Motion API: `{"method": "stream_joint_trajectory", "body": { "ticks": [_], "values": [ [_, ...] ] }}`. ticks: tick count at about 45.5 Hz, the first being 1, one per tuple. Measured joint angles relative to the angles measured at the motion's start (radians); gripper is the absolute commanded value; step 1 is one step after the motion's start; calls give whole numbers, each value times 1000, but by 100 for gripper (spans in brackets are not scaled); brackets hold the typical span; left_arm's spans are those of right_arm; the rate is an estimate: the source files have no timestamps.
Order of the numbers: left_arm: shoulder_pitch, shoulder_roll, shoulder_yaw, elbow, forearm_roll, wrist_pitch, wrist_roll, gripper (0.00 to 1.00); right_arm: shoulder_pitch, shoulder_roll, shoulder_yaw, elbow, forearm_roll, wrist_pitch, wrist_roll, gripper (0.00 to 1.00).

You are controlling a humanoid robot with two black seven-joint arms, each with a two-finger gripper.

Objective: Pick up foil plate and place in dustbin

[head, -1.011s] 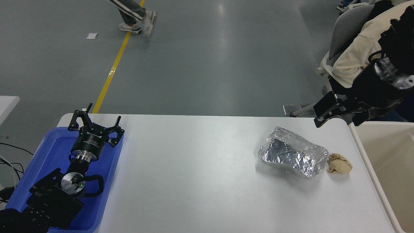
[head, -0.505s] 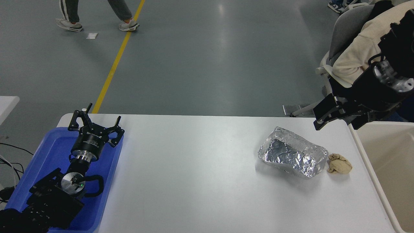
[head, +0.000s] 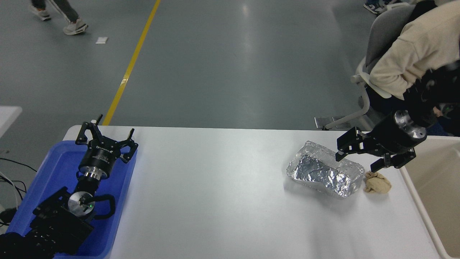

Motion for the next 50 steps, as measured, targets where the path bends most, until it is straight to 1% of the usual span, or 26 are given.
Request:
{"method": "stream_joint_trajectory", "body": {
  "ticks": [5,10,27,29,30,34,37,40,43,46,47,50],
  "values": [
    [0,0,0,0,0,0,0,100,-75,5,20,-38,7,-87,-1,100],
    [0,0,0,0,0,0,0,100,-144,23,32,-85,11,-141,-2,100],
    [0,0,0,0,0,0,0,100,-340,49,103,-209,15,-234,-5,100],
    [0,0,0,0,0,0,0,100,-360,50,116,-222,15,-240,-6,97],
    [0,0,0,0,0,0,0,100,-367,51,121,-227,16,-242,-6,94],
    [0,0,0,0,0,0,0,100,-406,53,149,-255,16,-253,-7,73],
    [0,0,0,0,0,0,0,100,-434,54,174,-268,16,-268,-8,62],
    [0,0,0,0,0,0,0,100,-454,55,194,-279,16,-285,-9,41],
    [0,0,0,0,0,0,0,100,-475,55,215,-287,16,-306,-12,25],
    [0,0,0,0,0,0,0,100,-494,56,235,-293,16,-323,-13,2],
    [0,0,0,0,0,0,0,100,-498,56,239,-294,16,-326,-14,0],
    [0,0,0,0,0,0,0,100,-512,56,253,-298,16,-336,-15,0]
  ]
}}
